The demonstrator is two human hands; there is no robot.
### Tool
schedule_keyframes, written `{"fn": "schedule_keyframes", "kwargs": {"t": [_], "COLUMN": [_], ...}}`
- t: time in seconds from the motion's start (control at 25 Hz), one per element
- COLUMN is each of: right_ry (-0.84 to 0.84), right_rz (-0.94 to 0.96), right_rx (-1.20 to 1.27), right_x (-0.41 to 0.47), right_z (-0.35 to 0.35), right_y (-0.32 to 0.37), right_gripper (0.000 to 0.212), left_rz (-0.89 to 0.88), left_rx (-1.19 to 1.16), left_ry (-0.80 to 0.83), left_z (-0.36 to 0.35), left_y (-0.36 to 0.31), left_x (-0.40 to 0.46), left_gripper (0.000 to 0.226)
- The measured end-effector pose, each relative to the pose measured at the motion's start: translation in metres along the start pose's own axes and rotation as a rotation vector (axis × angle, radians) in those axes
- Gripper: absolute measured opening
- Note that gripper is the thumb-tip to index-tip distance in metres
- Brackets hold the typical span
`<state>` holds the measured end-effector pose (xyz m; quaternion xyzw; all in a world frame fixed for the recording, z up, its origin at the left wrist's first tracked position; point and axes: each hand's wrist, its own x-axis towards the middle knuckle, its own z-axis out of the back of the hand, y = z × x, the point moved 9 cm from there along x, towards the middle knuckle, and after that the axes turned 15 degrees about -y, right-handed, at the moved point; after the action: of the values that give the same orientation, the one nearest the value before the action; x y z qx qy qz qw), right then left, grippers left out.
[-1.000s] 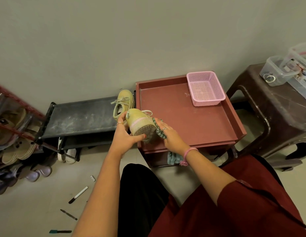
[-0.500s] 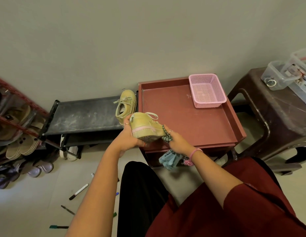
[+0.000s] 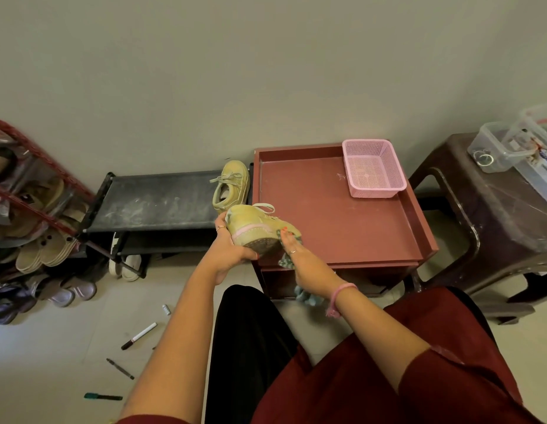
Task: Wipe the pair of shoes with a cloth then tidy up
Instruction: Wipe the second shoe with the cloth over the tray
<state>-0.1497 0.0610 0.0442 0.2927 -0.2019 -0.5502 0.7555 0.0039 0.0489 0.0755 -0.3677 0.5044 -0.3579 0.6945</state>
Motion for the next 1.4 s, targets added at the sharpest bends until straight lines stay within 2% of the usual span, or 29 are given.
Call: {"fn": "schedule_keyframes", "kwargs": {"t": [0.12,0.2,0.4,0.52,0.68,0.84,1.0,1.08,1.16,1.24,1.4], "right_ry": [0.050,0.036,-0.003,-0.003,-0.008,0.038,0.170,0.202,0.134,0.004,-0.308], "right_rz": [-0.127,-0.164,-0.027,0.047,0.079,-0.045,-0.117,-0.121,-0.159,-0.280,-0.605], "right_rx": [-0.131,-0.068,0.222,0.113,-0.132,-0.156,-0.236,-0.269,-0.176,0.028,0.582], "right_x": [0.014,0.019,-0.002,0.003,0.024,0.047,0.062,0.066,0.068,0.066,0.057], "right_z": [0.006,0.012,0.002,-0.001,-0.003,0.004,-0.002,-0.003,0.006,0.021,0.047], "right_y": [-0.033,-0.027,0.037,0.025,-0.003,-0.030,-0.063,-0.073,-0.076,-0.084,-0.094], "right_gripper": [0.086,0.081,0.083,0.087,0.087,0.090,0.089,0.077,0.061,0.053,0.056], "left_rz": [0.004,-0.001,0.002,0.044,0.193,0.265,0.225,0.233,0.221,0.177,-0.013], "left_rx": [-0.025,-0.028,-0.013,-0.051,-0.170,-0.129,-0.101,-0.134,-0.143,-0.153,-0.226], "left_ry": [0.005,0.005,-0.009,0.005,0.017,-0.051,-0.059,-0.043,-0.034,-0.038,-0.093], "left_z": [0.000,0.000,0.006,0.008,0.008,0.010,0.017,0.021,0.023,0.026,0.054], "left_y": [0.004,0.005,0.010,0.016,0.017,0.015,0.010,0.014,0.019,0.021,0.003], "left_x": [-0.003,-0.003,0.000,-0.003,-0.004,0.002,0.004,0.004,0.002,-0.001,-0.011], "left_gripper": [0.105,0.106,0.112,0.107,0.084,0.070,0.040,0.045,0.044,0.033,0.034]}}
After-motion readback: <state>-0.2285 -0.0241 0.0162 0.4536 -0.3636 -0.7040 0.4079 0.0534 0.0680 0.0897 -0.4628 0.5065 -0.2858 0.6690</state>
